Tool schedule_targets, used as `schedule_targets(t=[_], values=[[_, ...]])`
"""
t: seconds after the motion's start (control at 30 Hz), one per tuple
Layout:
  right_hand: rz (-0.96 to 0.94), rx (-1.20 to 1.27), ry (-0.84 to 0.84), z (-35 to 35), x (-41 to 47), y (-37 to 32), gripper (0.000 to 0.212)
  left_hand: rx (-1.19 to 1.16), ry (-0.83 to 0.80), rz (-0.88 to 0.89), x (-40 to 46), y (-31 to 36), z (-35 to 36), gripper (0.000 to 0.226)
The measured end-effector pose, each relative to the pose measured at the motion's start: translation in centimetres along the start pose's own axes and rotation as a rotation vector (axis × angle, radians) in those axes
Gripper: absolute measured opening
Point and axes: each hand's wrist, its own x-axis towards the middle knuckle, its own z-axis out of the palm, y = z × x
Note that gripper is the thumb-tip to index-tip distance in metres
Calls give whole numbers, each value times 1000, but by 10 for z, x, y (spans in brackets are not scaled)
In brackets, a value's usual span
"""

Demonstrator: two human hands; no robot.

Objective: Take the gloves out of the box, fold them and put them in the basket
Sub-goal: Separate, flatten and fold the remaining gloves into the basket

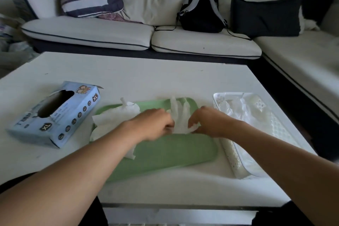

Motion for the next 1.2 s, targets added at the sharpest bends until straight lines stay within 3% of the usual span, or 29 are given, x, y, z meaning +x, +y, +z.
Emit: schedule_targets(t=[0.1,0.27,0.37,0.43,0.53,0.63,0.8,1.03,1.2], values=[[-1,-132,-154,8,-4,-5,23,78,-140,27,-1,17,12,34],[-8,-204,-303,9,-7,-11,24,-39,-271,35,-3,34,15,36],[-13,-217,-461,1,-9,-14,23,-107,-375,-45,-4,43,13,53],[18,-110,-535,-15,-8,-14,28,-148,-360,-135,-1,44,8,62],[58,56,-409,-31,-3,-7,25,-6,-208,-190,3,35,4,50],[83,-65,-186,-17,10,-4,30,98,-132,-221,4,34,9,56],[146,-133,-284,14,27,-7,55,85,-249,-271,4,38,36,91],[267,58,-141,11,44,1,56,-97,-248,-343,15,24,41,105],[341,175,-103,15,55,11,38,-161,-211,-311,21,21,41,114]])
